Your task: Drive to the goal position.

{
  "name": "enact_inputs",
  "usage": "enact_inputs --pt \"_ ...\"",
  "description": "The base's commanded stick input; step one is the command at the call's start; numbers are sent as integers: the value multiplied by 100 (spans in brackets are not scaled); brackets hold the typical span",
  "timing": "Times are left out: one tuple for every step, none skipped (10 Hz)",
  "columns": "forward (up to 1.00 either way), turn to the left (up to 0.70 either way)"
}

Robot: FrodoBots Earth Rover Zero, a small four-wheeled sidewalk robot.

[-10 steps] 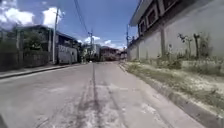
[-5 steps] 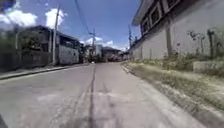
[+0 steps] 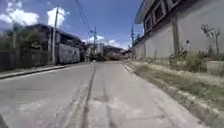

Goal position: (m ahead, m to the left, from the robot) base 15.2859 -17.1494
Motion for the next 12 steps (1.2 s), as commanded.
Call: enact_inputs --pt "85 -21" --pt "85 0" --pt "85 0" --pt "85 0" --pt "85 0" --pt "85 0" --pt "85 0" --pt "85 0" --pt "85 0" --pt "85 0" --pt "85 0" --pt "85 0"
